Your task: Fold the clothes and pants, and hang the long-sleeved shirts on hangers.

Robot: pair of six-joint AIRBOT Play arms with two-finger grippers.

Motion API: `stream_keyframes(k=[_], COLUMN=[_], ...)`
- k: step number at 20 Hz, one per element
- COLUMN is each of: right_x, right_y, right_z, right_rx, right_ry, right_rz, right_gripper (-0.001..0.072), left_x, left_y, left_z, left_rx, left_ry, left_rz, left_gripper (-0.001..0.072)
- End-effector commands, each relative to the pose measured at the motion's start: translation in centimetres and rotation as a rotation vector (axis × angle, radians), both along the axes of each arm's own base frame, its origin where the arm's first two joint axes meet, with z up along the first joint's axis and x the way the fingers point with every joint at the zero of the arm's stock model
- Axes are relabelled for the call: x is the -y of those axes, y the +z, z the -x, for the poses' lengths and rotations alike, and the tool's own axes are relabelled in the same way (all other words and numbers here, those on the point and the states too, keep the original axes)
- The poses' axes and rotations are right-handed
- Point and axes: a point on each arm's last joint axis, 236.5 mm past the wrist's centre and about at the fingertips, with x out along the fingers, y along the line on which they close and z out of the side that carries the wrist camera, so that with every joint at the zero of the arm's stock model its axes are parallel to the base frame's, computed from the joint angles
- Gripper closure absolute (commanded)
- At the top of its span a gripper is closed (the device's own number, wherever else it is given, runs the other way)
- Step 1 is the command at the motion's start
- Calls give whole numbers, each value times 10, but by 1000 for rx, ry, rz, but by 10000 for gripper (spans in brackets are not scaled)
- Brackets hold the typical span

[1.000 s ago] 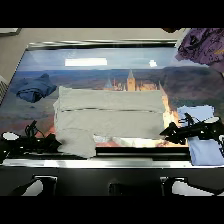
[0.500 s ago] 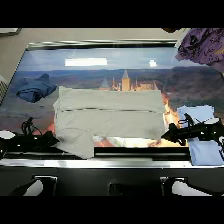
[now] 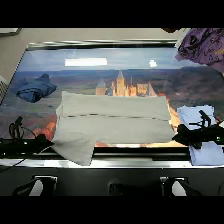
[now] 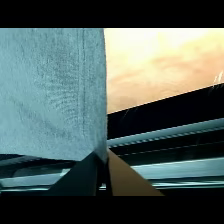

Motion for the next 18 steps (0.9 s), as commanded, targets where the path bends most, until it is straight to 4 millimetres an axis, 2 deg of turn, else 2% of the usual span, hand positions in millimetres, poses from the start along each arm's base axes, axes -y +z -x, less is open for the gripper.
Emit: stream_keyframes(k=[1,3,5,7,10,13,16,18], right_x=[-1,0,10,14,14,-1,17,24], right_y=[15,23,30,37,30,19,3,2], right_z=[-14,-35,-55,-80,-107,-143,-172,-190], right_rx=[80,152,199,246,261,296,263,270], right_ry=[-44,-44,-53,-66,-33,78,94,110], right_rz=[7,-7,14,-7,-22,42,222,256], right_gripper=[689,689,689,689,689,689,688,688], left_x=[-3,-7,-12,-19,-16,-9,-7,-10], left_y=[16,30,43,48,45,35,27,21], left_z=[-24,-56,-90,-121,-162,-202,-241,-262], left_rx=[87,160,217,235,246,230,225,216], left_ry=[55,87,110,118,77,38,12,18], left_rz=[6,38,66,63,51,56,61,69], left_gripper=[694,694,694,694,694,693,694,694])
